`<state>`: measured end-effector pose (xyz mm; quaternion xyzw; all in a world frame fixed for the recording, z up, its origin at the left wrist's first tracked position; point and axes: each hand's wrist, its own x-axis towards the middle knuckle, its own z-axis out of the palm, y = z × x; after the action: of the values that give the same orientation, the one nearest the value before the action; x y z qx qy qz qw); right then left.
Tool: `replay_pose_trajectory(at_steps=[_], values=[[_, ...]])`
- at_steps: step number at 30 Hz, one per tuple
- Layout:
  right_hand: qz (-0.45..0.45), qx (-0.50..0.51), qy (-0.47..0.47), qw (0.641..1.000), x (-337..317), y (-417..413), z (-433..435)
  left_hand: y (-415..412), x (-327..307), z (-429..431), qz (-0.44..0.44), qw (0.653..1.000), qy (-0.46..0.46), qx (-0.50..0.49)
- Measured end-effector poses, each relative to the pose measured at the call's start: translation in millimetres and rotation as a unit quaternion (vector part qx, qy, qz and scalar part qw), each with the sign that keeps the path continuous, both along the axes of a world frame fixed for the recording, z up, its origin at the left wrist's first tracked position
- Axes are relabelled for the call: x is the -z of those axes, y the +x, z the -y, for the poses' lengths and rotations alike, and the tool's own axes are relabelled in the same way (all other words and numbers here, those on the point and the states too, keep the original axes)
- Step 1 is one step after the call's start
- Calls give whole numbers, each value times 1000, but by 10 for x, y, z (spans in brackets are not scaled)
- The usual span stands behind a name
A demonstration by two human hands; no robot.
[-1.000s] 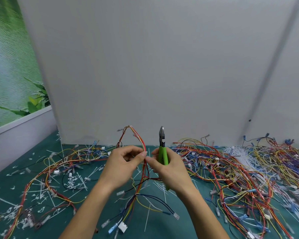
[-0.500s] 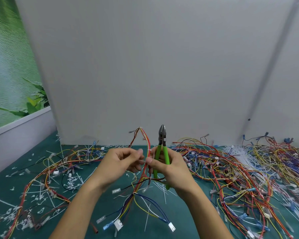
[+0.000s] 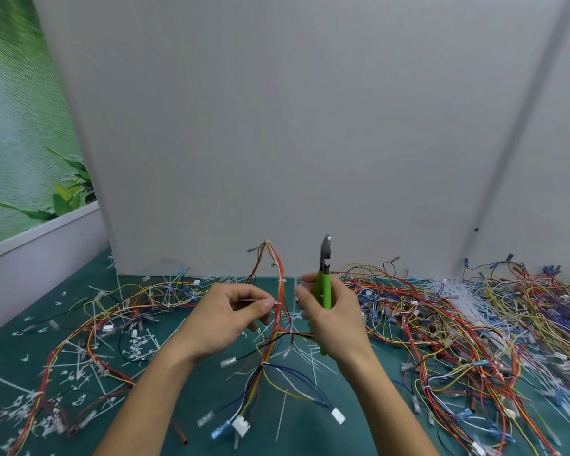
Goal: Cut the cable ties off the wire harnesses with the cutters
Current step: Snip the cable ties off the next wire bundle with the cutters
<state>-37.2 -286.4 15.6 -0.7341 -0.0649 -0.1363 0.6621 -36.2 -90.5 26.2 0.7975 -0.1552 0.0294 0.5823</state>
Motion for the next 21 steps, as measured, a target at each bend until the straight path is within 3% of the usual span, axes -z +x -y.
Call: replay_pose_trajectory(at_steps=[3,6,13,21], values=[[93,78,-29,992,-33,-24,10,16,5,-8,4,1000,10,-24],[145,71,-92,983,-72,-62,33,22,11,23,6,998,35,-52],[83,12,-168,982,30,-74,-94,-34,11,146,30,994,77,-76],[93,6,-168,981,26,-77,-72,-75,-3,184,59,989,92,-96]])
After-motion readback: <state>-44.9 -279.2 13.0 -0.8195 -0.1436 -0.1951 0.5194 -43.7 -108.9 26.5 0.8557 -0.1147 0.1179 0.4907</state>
